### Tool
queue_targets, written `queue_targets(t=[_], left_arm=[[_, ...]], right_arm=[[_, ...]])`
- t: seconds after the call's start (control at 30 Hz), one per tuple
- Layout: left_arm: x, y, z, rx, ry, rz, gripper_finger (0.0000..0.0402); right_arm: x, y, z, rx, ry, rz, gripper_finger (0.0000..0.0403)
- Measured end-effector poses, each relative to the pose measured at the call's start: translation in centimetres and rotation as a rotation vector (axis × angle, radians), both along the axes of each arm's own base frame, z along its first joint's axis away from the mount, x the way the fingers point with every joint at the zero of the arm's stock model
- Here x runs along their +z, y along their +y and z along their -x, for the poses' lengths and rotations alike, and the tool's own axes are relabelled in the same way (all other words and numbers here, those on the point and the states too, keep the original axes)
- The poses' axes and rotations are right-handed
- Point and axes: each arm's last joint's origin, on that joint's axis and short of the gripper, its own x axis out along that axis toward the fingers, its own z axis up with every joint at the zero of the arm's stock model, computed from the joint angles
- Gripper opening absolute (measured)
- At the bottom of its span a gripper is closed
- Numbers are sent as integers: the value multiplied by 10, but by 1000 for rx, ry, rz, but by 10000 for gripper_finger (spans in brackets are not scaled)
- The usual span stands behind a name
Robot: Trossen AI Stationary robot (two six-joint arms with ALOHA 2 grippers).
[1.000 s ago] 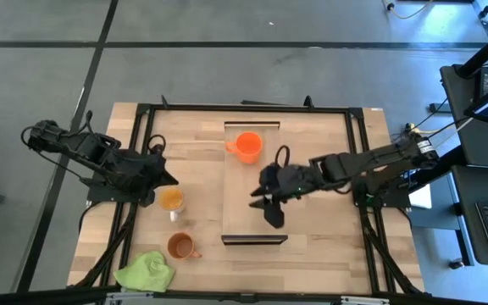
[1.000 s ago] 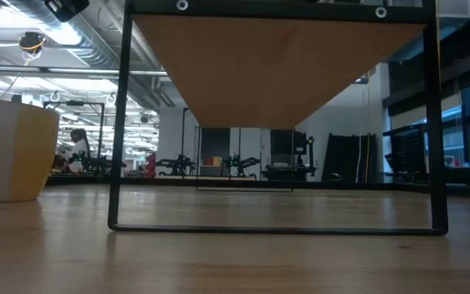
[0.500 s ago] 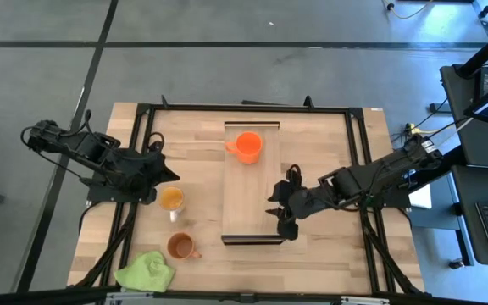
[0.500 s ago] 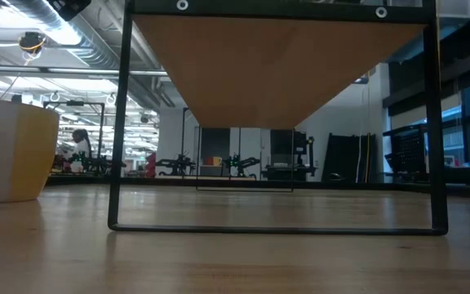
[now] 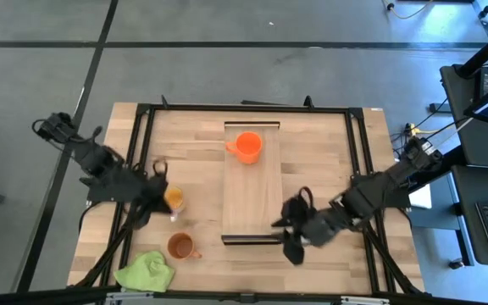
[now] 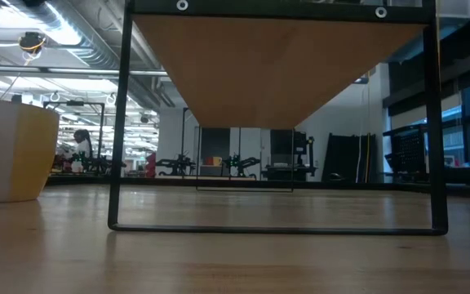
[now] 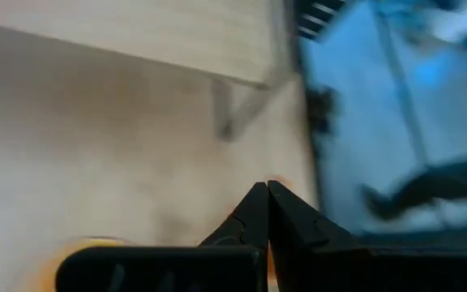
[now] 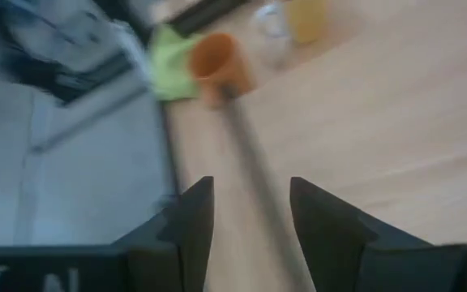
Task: Stack small to large cups/mugs on shelf
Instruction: Put the brown mug on the shelf
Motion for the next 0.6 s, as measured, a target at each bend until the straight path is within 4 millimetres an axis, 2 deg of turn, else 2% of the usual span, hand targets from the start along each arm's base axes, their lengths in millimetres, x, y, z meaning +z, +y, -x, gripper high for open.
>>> queue_targets(t=[0.17,0.33,0.47,0.6], left_arm=[[-10,-53,0,-167,54,81,0],[-25,-99,2,-292,55,56,0],[-42,-118,3,-292,136,32,0],[-53,-122,0,-219,174,-21,0]], right_arm=[[4,29,7,-48,-86,-163,165],[1,45,3,-121,-148,-274,165],[-2,47,0,-132,-144,-288,165],[-3,45,-2,-127,-143,-282,165]])
